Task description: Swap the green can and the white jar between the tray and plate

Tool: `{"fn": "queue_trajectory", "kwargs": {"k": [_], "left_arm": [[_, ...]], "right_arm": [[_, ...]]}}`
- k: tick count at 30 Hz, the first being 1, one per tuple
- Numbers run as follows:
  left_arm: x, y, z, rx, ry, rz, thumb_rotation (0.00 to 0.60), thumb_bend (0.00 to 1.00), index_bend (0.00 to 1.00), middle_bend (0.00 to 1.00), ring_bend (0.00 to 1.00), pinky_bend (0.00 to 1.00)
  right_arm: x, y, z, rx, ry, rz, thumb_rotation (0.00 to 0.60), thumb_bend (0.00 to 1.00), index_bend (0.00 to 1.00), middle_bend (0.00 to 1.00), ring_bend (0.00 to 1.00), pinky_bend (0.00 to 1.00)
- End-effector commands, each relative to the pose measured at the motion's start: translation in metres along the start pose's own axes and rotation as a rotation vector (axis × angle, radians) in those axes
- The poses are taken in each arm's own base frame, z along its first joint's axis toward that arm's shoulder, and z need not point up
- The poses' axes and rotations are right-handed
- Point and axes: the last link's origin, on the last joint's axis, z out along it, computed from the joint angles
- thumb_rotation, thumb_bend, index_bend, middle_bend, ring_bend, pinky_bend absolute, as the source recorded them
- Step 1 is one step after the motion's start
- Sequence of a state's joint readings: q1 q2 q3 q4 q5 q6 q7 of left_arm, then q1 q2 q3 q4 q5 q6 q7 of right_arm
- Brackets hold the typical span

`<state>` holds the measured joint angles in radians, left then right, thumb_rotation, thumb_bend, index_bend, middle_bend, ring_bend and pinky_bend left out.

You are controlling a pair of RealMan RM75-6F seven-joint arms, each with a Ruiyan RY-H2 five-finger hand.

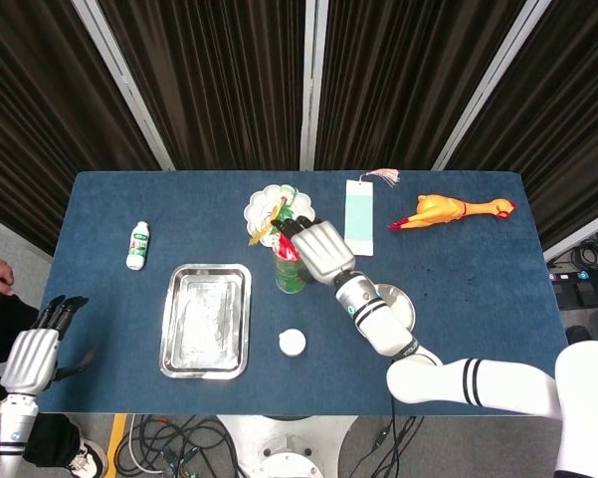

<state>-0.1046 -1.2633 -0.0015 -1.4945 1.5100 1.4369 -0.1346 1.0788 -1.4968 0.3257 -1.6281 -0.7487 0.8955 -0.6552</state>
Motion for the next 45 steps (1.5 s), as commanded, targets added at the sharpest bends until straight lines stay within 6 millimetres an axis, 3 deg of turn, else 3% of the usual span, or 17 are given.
{"fn": "queue_trajectory", "kwargs": {"k": [1,5,9,16,24,28,33,42,45], "left_arm": [[0.000,0.001,0.000,-0.002,-0.003,0.000,0.600,0.23,0.14,0.12,0.05,0.30],[0.000,0.002,0.000,-0.008,-0.006,0.004,0.600,0.23,0.14,0.12,0.05,0.30],[0.000,0.003,0.000,-0.008,-0.010,0.005,0.600,0.23,0.14,0.12,0.05,0.30],[-0.005,0.009,0.004,-0.023,-0.025,0.007,0.600,0.23,0.14,0.12,0.05,0.30],[-0.006,0.018,0.012,-0.069,-0.015,-0.002,0.600,0.23,0.14,0.12,0.05,0.30],[-0.006,0.021,0.012,-0.082,-0.021,0.002,0.600,0.23,0.14,0.12,0.05,0.30],[-0.007,0.022,0.013,-0.082,-0.027,0.001,0.600,0.23,0.14,0.12,0.05,0.30],[-0.009,0.023,0.013,-0.087,-0.036,-0.001,0.600,0.23,0.14,0.12,0.05,0.30],[-0.009,0.022,0.013,-0.085,-0.036,-0.003,0.600,0.23,0.14,0.12,0.05,0.30]], "right_arm": [[0.001,0.001,-0.001,0.001,0.039,0.011,0.600,0.24,0.30,0.33,0.31,0.49],[0.004,0.005,-0.006,0.008,0.098,0.021,0.600,0.28,0.45,0.42,0.40,0.56],[0.018,0.011,-0.020,0.019,0.161,0.025,0.600,0.28,0.48,0.44,0.41,0.57],[0.048,0.037,-0.074,0.003,0.259,-0.035,0.600,0.28,0.50,0.45,0.41,0.57],[0.041,0.073,-0.140,-0.075,0.214,-0.047,0.600,0.27,0.51,0.45,0.41,0.57],[0.031,0.084,-0.159,-0.101,0.170,-0.051,0.600,0.27,0.51,0.46,0.41,0.57],[0.017,0.094,-0.167,-0.123,0.104,-0.066,0.600,0.27,0.51,0.46,0.41,0.56],[-0.002,0.097,-0.165,-0.133,0.030,-0.057,0.600,0.27,0.51,0.46,0.41,0.56],[-0.008,0.098,-0.163,-0.138,-0.003,-0.057,0.600,0.25,0.44,0.44,0.39,0.53]]}}
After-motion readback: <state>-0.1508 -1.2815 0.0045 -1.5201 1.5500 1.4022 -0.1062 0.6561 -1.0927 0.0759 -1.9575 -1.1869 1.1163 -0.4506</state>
